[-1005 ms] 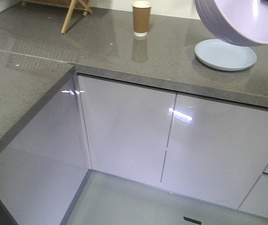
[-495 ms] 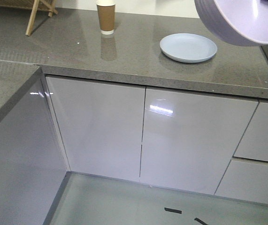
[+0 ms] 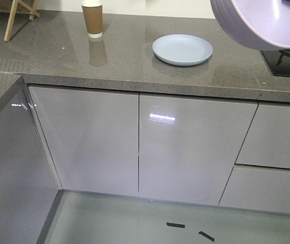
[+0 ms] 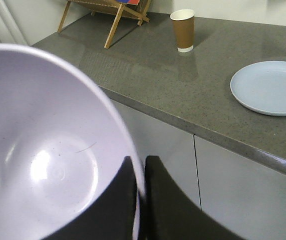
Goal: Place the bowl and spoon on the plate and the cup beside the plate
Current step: 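Drive the base toward the counter with the pale blue plate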
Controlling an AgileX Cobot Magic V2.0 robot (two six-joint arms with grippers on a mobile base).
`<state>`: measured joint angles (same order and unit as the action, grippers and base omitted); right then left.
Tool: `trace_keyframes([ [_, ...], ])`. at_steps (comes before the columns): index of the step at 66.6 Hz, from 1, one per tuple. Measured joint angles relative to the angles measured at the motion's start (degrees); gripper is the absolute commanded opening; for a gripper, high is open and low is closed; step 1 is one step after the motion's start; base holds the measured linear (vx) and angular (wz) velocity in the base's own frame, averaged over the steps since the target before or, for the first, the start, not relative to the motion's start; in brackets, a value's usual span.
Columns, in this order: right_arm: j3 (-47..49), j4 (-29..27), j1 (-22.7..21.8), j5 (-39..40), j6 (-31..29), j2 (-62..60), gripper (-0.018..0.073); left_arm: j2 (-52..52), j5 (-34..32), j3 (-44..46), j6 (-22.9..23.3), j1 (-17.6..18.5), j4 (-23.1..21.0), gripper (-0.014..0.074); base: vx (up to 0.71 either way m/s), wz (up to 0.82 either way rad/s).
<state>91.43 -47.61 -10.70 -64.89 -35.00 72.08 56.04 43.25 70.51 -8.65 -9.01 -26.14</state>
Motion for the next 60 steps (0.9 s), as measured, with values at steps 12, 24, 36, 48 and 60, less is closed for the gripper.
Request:
trace_keyframes([
  [12,0.0,0.0,0.0,0.0,0.0,0.0,-0.0008,0.0,0.0,0.0,0.0,0.0,0.0,-0.0006,0.01,-0.09],
  [24,0.0,0.0,0.0,0.0,0.0,0.0,-0.0008,0.0,0.0,0.0,0.0,0.0,0.0,-0.0006,0.02,-0.07],
  [36,0.0,0.0,0.0,-0.1,0.0,0.0,-0.0008,0.0,0.0,0.0,0.0,0.0,0.0,-0.0006,0.02,-0.06],
  [48,0.0,0.0,0.0,-0.1,0.0,0.0,-0.0008,0.0,0.0,0.0,0.0,0.0,0.0,-0.0006,0.02,-0.02],
  [60,0.0,0.0,0.0,-0.1,0.0,0.0,-0.0008,0.0,0.0,0.0,0.0,0.0,0.0,-0.0006,0.02,-0.01],
])
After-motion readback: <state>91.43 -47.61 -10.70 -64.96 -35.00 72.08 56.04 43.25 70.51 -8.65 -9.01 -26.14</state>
